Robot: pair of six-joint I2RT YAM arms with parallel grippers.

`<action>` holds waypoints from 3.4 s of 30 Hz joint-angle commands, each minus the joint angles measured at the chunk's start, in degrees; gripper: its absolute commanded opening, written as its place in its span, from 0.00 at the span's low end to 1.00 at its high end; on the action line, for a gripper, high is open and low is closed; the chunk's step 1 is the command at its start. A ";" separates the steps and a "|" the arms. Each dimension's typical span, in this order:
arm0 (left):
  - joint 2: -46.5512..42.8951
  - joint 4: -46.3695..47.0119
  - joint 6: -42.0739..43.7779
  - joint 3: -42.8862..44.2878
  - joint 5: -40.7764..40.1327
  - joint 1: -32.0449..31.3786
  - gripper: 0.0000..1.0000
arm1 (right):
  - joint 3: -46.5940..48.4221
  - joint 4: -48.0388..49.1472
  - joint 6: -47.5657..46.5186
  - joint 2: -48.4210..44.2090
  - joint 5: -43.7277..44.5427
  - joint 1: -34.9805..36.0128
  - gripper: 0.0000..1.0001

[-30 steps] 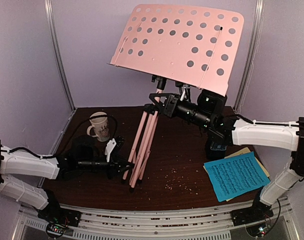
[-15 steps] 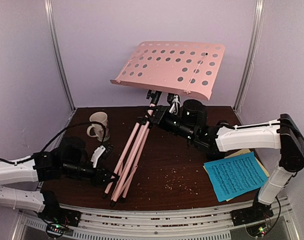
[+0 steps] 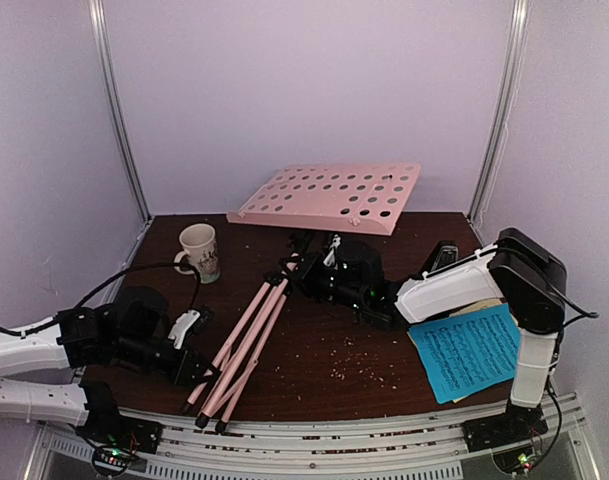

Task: Pack up the instrument practice props

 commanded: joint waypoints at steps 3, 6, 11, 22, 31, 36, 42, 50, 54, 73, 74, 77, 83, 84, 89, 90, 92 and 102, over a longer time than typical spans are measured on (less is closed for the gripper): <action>-2.98 20.27 -0.60 1.24 -1.30 -0.24 0.00 | 0.87 7.00 -7.33 3.59 0.87 2.85 0.00; -2.34 20.23 -1.78 0.14 -2.85 -0.22 0.00 | 0.89 6.89 -7.29 5.61 0.90 2.87 0.01; -1.22 20.07 -3.11 -1.03 -5.44 -0.23 0.00 | 0.32 8.31 -6.74 8.32 0.60 2.84 0.07; -0.58 23.78 -4.68 -5.15 -8.99 -0.27 0.00 | 0.04 7.34 -9.57 11.24 1.30 2.73 0.24; 0.79 28.25 -7.37 -8.45 -9.85 -0.27 0.00 | -1.61 8.05 -11.29 12.50 2.11 2.72 0.36; -0.73 28.76 -8.98 -9.62 -11.24 -0.22 0.00 | -1.94 8.53 -11.47 12.41 1.42 2.78 0.43; -0.49 30.01 -9.63 -10.06 -12.54 -0.22 0.00 | -5.08 9.66 -11.59 10.42 1.86 2.82 0.56; 2.59 33.17 -9.01 -10.07 -11.26 -0.22 0.00 | -11.89 10.01 -13.27 3.84 3.08 3.00 0.68; 5.09 35.41 -8.90 -10.01 -9.22 -0.27 0.00 | -15.73 8.93 -14.63 -0.80 4.12 3.09 0.72; 12.19 19.94 -4.21 2.69 -10.78 -1.25 0.98 | -25.46 -11.29 -25.76 -27.27 15.12 3.52 0.85; 13.33 18.40 -4.43 4.22 -11.62 -2.03 0.98 | -25.27 -13.59 -26.64 -28.64 16.28 3.52 0.86; 17.68 12.58 -4.94 8.88 -16.00 -5.42 0.98 | -24.96 -20.52 -27.52 -32.74 20.54 3.43 0.88; 25.41 5.46 -5.36 15.37 -21.14 -9.25 0.98 | -28.61 -25.80 -27.28 -41.73 26.41 3.32 0.93; 26.47 5.42 -5.26 15.73 -21.00 -9.57 0.98 | -29.33 -26.13 -27.15 -42.88 27.22 3.30 0.93; 32.00 4.17 -5.19 17.35 -22.40 -12.13 0.98 | -33.05 -27.25 -25.85 -47.65 29.99 2.97 0.95; 33.19 3.33 -5.30 17.87 -23.88 -12.84 0.98 | -33.60 -27.20 -25.53 -48.41 30.28 3.04 0.95; 35.47 2.38 -5.24 18.47 -26.06 -13.85 0.98 | -34.61 -27.10 -24.93 -49.49 30.68 2.96 0.95; 42.62 2.34 -5.33 19.53 -29.94 -17.44 0.98 | -36.76 -25.87 -22.79 -50.72 30.93 2.93 0.95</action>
